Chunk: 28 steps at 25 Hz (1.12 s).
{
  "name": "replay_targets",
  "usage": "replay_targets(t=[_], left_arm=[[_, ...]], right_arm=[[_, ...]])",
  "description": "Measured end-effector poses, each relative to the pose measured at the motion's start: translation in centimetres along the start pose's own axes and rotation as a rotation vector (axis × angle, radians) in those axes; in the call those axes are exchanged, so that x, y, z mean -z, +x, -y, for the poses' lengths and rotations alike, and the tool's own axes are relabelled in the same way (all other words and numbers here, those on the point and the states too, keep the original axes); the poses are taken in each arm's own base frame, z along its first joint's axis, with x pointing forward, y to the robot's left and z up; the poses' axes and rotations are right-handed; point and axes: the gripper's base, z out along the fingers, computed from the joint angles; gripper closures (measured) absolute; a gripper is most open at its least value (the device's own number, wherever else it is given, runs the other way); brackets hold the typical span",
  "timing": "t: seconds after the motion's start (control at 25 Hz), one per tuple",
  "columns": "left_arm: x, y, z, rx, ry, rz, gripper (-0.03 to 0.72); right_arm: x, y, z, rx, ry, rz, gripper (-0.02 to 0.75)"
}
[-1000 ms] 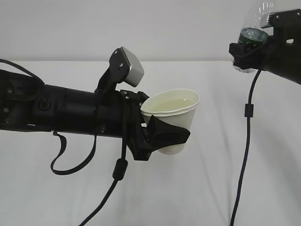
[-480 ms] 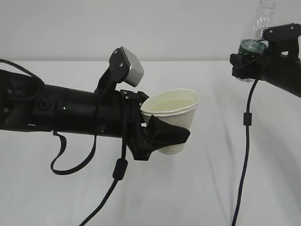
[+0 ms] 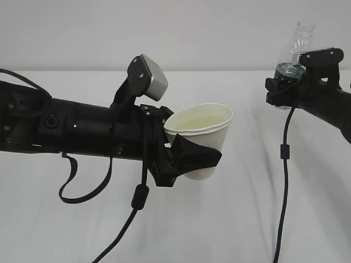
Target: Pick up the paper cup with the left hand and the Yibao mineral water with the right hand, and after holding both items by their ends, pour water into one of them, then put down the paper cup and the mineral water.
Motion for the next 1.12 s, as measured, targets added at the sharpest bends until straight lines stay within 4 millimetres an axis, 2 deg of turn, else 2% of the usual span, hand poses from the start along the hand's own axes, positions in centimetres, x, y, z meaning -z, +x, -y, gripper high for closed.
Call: replay_targets(t=[0.64,1.12], left_arm=[[0.0,0.0,0.0,0.000,0.000,0.000,0.269],[0.0,0.0,0.0,0.000,0.000,0.000,0.269]], right_arm=[[-1.4,4.9,-0.4,-0.035,-0.020,0.007,0.281],[-1.8,7.1,-0.7,-0.009,-0.030,0.007,0.281]])
